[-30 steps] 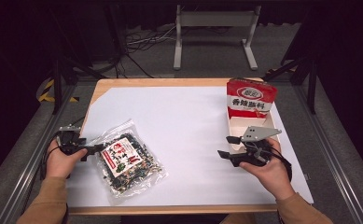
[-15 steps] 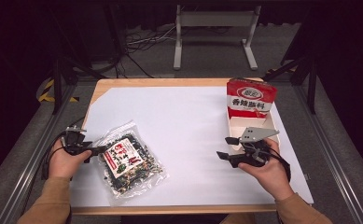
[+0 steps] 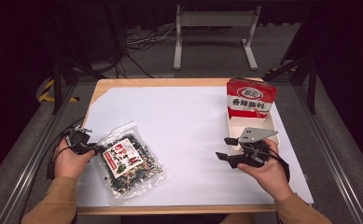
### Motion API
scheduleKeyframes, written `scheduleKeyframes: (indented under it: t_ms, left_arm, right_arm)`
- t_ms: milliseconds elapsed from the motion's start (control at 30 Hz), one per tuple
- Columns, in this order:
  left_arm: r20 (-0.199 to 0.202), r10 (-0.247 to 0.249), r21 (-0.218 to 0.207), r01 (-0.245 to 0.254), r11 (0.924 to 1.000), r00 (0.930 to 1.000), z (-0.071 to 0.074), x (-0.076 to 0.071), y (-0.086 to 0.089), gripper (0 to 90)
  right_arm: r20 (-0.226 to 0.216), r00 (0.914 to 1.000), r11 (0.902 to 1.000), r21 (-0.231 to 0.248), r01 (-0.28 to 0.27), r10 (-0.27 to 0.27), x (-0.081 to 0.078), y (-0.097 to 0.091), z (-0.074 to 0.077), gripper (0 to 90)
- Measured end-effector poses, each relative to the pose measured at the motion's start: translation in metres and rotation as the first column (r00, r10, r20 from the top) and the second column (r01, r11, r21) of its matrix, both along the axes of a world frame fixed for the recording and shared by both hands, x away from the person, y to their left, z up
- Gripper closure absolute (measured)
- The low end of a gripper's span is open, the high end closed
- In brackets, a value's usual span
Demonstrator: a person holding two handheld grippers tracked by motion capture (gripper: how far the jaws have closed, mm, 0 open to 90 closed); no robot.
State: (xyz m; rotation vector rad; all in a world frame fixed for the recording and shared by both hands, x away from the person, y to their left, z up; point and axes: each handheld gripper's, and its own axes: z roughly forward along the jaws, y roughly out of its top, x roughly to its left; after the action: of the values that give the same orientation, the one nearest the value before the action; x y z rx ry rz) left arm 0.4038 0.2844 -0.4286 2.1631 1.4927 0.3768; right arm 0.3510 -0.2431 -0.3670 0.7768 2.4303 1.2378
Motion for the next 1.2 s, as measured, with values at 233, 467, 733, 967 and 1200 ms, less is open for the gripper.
scheduleKeyframes:
  t_ms: [233, 467, 733, 967, 1200]
  left_arm:
    - [-0.005, 0.005, -0.003, -0.005, 1.0000, 1.0000, 0.001, 0.001, 0.000, 78.9]
    - [-0.001, 0.009, -0.036, -0.009, 0.9993, 1.0000, 0.003, 0.000, 0.005, 85.4]
    - [0.008, 0.006, -0.079, -0.005, 0.9969, 1.0000, 0.004, 0.000, 0.006, 90.0]
    - [0.084, -0.024, -0.126, 0.034, 0.9914, 0.9962, 0.020, -0.004, 0.005, 90.0]
    - [0.229, -0.080, -0.148, 0.116, 0.9821, 0.9702, 0.050, -0.014, -0.006, 90.0]
  right_arm:
    - [-0.001, 1.0000, 1.0000, -0.001, 0.000, 0.000, 0.000, 0.000, 0.000, 37.5]
    - [0.000, 1.0000, 1.0000, 0.001, 0.003, -0.003, 0.000, -0.001, 0.000, 37.5]
    - [0.000, 1.0000, 1.0000, 0.004, 0.006, -0.006, 0.000, -0.003, 0.000, 37.5]
    - [0.003, 0.9999, 0.9999, 0.009, 0.013, -0.013, 0.000, -0.005, 0.001, 37.5]
    - [0.004, 0.9999, 0.9999, 0.011, 0.012, -0.012, -0.001, -0.003, 0.002, 37.5]
